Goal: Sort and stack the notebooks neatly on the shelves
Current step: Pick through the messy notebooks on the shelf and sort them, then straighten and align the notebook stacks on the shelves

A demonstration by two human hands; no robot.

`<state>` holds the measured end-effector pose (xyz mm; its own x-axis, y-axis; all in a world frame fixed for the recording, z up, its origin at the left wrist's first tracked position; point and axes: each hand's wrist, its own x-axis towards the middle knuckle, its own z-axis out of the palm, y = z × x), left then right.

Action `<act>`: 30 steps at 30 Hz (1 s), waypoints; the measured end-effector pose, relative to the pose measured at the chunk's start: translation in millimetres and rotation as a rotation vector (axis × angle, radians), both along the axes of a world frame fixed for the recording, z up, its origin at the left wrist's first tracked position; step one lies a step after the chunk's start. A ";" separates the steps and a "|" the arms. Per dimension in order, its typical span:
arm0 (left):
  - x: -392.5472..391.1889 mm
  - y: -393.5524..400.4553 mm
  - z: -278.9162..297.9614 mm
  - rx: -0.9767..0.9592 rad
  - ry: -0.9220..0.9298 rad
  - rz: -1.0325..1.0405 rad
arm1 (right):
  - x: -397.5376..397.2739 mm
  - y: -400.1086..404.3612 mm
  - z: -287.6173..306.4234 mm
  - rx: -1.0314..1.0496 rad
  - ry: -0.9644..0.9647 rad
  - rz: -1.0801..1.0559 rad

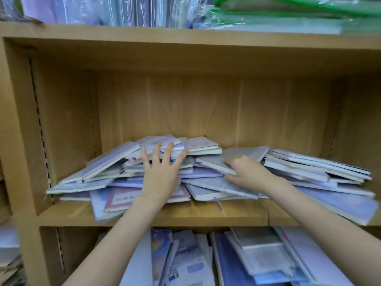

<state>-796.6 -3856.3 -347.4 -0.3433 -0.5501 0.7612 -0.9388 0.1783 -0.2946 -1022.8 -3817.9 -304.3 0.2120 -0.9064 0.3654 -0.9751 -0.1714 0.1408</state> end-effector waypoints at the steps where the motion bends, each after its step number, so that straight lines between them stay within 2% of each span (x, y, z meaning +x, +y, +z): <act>1: 0.3 -2.9 0.1 -0.006 -0.009 0.011 | 2.0 2.4 0.0 -0.038 0.093 -0.016; 4: 5.9 -12.6 -0.9 -0.021 -0.026 0.037 | 0.4 7.7 4.9 -0.106 0.225 -0.022; 8: 13.9 -18.0 -3.9 -0.059 -0.027 0.043 | -6.3 7.1 8.3 -0.147 0.204 -0.003; 11: 16.4 -9.3 -1.2 -0.039 0.008 -0.028 | -15.0 10.3 9.5 0.007 0.029 0.074; 13: 20.0 -2.8 -2.8 -0.057 0.073 -0.143 | -22.9 23.3 10.9 0.015 -0.125 0.170; 16: 29.3 13.4 -15.9 -0.040 0.218 -0.312 | -30.5 49.6 -3.4 0.006 -0.134 0.242; 19: 37.9 28.3 -41.3 -0.001 0.178 -0.343 | -27.6 58.3 -34.8 -0.190 0.041 0.297; 22: 48.4 31.4 -57.4 0.009 0.132 -0.273 | -10.0 55.5 -59.1 -0.327 0.044 0.416; 26: 69.5 36.9 -52.7 0.037 0.144 -0.213 | 35.1 41.8 -66.5 -0.205 -0.081 0.479; 28: 83.5 42.4 -49.0 0.050 0.128 -0.214 | 61.5 31.7 -62.9 -0.139 -0.155 0.437; 30: 100.2 49.0 -46.6 0.064 0.117 -0.210 | 86.1 22.1 -61.3 -0.111 -0.125 0.358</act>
<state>-696.4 -3807.3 -394.0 -0.3669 -0.5243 0.7685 -0.9062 0.3880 -0.1679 -936.6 -3795.7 -365.6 0.4549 -0.7368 0.5002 -0.8674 -0.4938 0.0615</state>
